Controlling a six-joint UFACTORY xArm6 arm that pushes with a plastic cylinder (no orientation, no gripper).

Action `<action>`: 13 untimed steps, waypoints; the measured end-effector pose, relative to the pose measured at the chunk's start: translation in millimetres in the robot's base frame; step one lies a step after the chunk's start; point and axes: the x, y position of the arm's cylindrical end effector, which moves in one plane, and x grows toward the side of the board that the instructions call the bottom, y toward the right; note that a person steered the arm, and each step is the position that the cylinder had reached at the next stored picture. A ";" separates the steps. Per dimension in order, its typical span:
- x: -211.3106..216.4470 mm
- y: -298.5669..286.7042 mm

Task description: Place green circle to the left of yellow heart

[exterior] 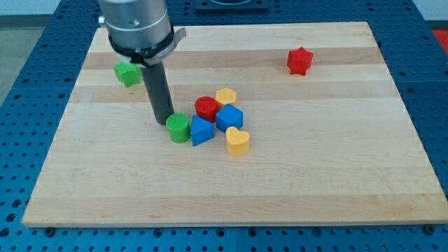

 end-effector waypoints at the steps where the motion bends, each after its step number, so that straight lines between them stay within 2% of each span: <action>1: 13.6 0.0; 4: 73.0 4.4; 5: 81.1 4.9; 6: 79.7 13.4; 8: 15.1 -20.0; 9: 5.3 -11.4; 13: 68.0 16.6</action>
